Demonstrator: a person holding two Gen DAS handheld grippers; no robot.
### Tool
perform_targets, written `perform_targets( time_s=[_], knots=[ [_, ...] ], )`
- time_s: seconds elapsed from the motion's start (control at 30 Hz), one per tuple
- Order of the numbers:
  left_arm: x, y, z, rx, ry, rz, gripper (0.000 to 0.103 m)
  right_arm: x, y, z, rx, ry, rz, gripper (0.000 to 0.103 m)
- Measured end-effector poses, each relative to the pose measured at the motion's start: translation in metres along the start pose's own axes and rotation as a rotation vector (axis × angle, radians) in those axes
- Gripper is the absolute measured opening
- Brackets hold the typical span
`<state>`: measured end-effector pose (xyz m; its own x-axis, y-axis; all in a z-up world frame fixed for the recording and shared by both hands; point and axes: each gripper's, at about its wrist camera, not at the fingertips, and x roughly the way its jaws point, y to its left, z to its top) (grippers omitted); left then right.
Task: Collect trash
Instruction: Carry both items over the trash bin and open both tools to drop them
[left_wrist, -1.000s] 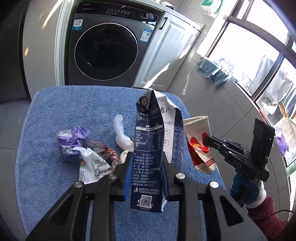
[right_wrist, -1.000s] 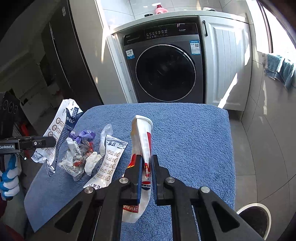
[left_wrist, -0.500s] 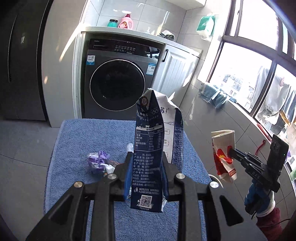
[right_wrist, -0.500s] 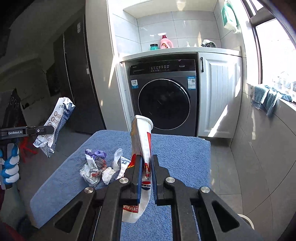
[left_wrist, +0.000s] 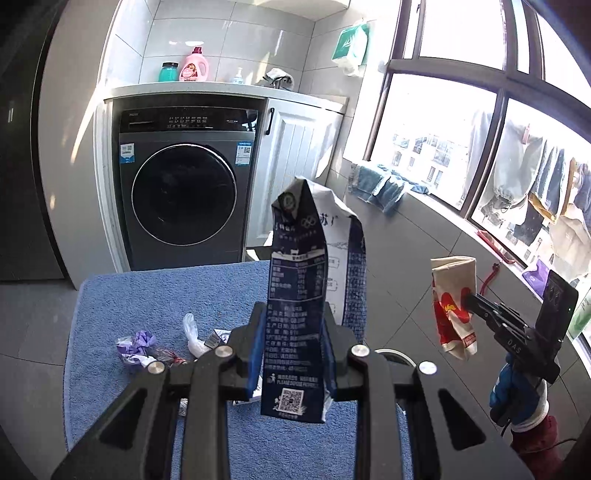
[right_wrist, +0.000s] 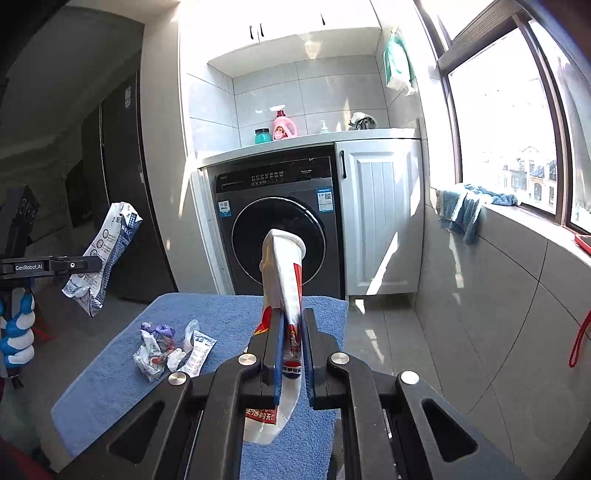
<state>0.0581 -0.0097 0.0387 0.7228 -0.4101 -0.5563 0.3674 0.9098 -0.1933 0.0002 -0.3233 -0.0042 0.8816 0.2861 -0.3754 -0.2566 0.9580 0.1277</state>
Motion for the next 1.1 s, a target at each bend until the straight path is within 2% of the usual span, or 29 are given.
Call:
perform_targets(
  time_s=[0.33, 0.6, 0.83, 1.1],
  knots=[
    [0.109, -0.127, -0.004, 0.158, 0.158, -0.169, 0.025, -0.027, -0.089, -0.034, 0.093, 0.044, -0.187, 0.009],
    [0.214, -0.207, -0.044, 0.283, 0.329, -0.23, 0.025, -0.003, -0.145, -0.084, 0.16, 0.159, -0.294, 0.009],
    [0.299, -0.245, -0.094, 0.336, 0.495, -0.243, 0.025, 0.031, -0.185, -0.139, 0.263, 0.284, -0.339, 0.009],
    [0.363, -0.264, -0.132, 0.333, 0.612, -0.245, 0.026, 0.064, -0.213, -0.178, 0.336, 0.389, -0.363, 0.009]
  ],
)
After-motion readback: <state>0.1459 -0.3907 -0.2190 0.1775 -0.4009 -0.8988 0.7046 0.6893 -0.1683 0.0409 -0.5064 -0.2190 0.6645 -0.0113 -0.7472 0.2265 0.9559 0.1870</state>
